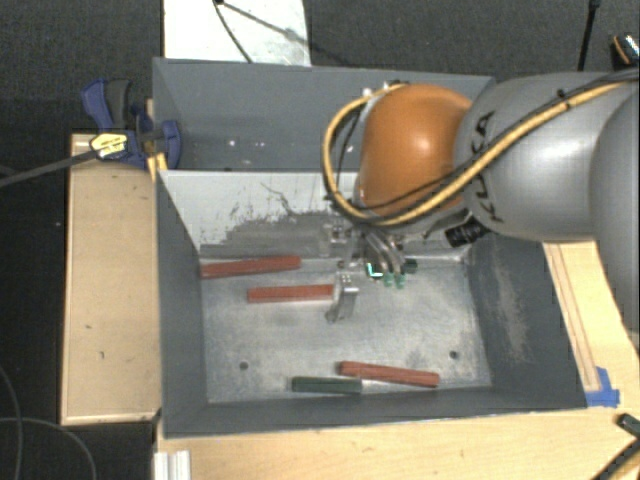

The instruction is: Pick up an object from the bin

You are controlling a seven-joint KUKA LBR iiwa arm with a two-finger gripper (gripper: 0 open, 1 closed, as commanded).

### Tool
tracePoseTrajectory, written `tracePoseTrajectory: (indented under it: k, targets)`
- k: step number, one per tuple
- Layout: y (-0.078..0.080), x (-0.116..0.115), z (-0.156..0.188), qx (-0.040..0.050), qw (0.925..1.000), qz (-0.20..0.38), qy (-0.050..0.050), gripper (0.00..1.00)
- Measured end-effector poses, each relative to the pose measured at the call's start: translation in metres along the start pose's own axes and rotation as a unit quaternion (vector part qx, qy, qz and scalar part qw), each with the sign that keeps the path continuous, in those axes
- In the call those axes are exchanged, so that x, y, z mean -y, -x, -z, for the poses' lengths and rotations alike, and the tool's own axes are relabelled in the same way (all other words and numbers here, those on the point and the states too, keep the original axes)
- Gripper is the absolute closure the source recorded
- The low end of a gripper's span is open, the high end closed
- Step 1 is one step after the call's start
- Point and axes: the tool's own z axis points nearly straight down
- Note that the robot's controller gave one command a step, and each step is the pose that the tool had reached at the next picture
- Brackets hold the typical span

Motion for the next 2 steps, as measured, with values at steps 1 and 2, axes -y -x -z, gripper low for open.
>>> tracePoseTrajectory:
  k: [1,2]
  targets:
    - [0.020,-0.023,-0.104,0.0019,0.9992,0.039,0.000,0.00]
    - [0.018,-0.034,-0.069,0.0066,0.9963,0.086,0.001,0.00]
